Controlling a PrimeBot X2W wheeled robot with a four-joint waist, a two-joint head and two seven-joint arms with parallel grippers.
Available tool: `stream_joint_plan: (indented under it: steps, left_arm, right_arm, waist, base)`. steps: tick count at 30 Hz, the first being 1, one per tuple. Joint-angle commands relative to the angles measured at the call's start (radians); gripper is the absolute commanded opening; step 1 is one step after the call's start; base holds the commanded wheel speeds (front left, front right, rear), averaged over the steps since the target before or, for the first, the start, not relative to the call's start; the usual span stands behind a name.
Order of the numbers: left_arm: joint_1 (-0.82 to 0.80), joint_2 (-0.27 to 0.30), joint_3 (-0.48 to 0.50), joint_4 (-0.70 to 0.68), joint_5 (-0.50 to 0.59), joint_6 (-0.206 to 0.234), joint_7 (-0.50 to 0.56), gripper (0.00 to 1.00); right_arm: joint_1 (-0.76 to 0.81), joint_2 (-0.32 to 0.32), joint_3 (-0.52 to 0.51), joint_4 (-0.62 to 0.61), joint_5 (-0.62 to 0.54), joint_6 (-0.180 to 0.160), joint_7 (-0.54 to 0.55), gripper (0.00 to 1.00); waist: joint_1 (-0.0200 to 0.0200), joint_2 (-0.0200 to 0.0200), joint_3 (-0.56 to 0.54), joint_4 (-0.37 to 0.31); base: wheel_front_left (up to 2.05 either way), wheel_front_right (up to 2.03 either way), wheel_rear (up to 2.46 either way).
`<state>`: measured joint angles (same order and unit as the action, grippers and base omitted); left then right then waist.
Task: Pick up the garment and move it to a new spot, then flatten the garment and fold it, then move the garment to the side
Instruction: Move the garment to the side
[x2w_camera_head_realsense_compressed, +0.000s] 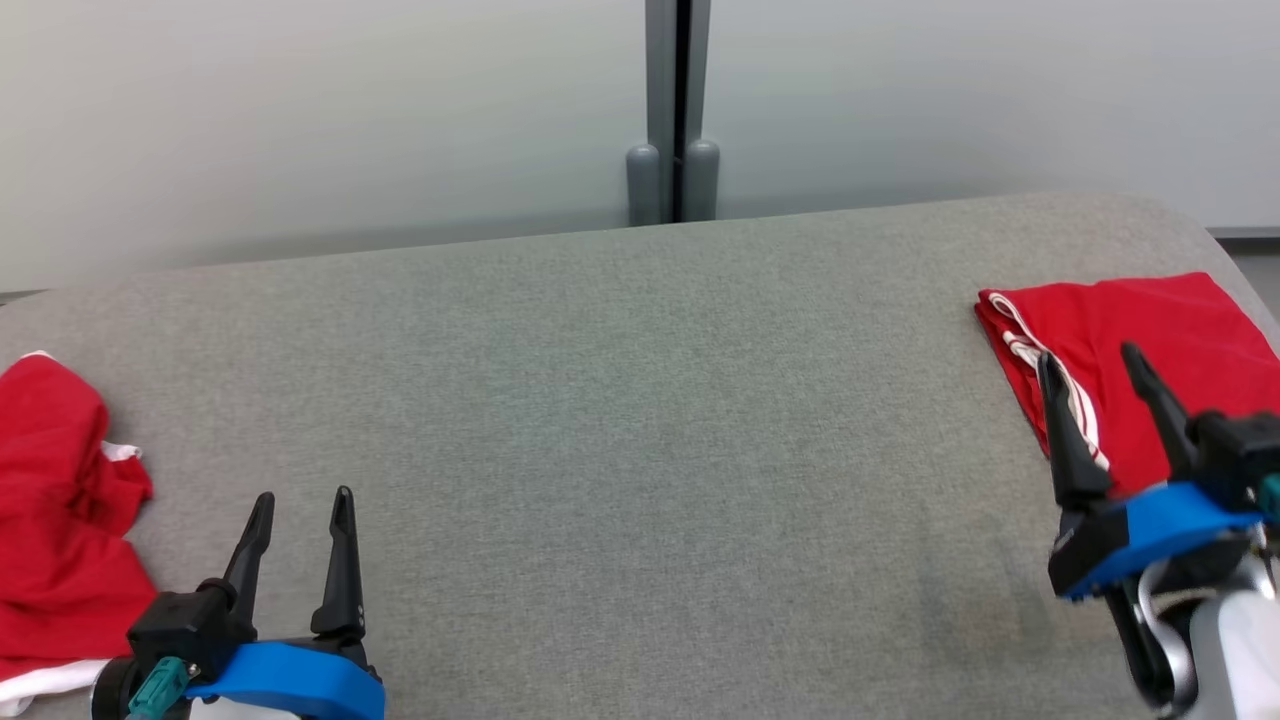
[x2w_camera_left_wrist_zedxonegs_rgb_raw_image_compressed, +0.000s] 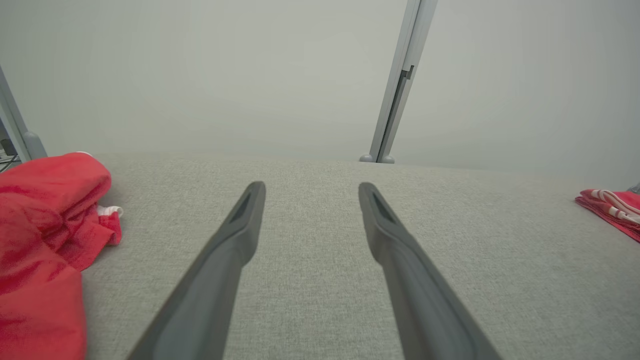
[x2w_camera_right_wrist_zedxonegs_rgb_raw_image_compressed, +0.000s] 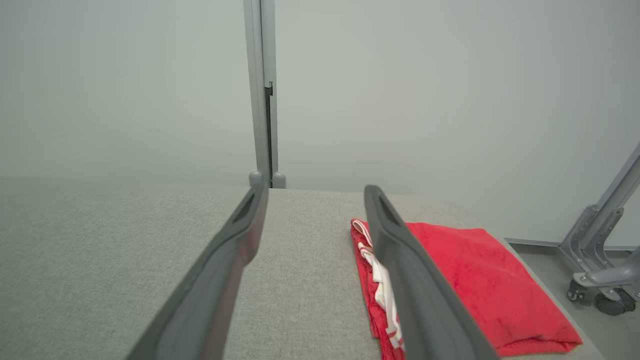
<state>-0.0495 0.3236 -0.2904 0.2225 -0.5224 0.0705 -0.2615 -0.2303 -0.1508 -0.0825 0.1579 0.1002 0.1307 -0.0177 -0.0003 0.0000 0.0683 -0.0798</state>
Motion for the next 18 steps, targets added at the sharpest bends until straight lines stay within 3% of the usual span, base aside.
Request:
stream_joint_plan:
  steps: [1,9,18]
  left_arm:
    - [0.008,-0.003,0.004,0.004,0.006,-0.003,-0.004,1.00]
    - [0.045,-0.015,0.025,0.008,0.014,-0.002,-0.005,1.00]
    - [0.070,-0.019,0.038,0.007,0.015,0.005,-0.005,1.00]
  right_arm:
    - [0.040,0.008,-0.009,-0.020,0.010,0.000,0.005,1.00]
    - [0.207,0.064,-0.022,-0.110,0.005,0.000,0.003,1.00]
    - [0.258,0.091,-0.021,-0.116,-0.002,0.000,-0.001,1.00]
  waist:
    - [0.0003,0.0000,-0.021,0.020]
    - [0.0003,0.0000,-0.064,0.030]
    - [0.0003,0.0000,-0.071,0.020]
  base:
    - [0.00,0.00,0.00]
    - [0.00,0.00,0.00]
    - [0.00,0.00,0.00]
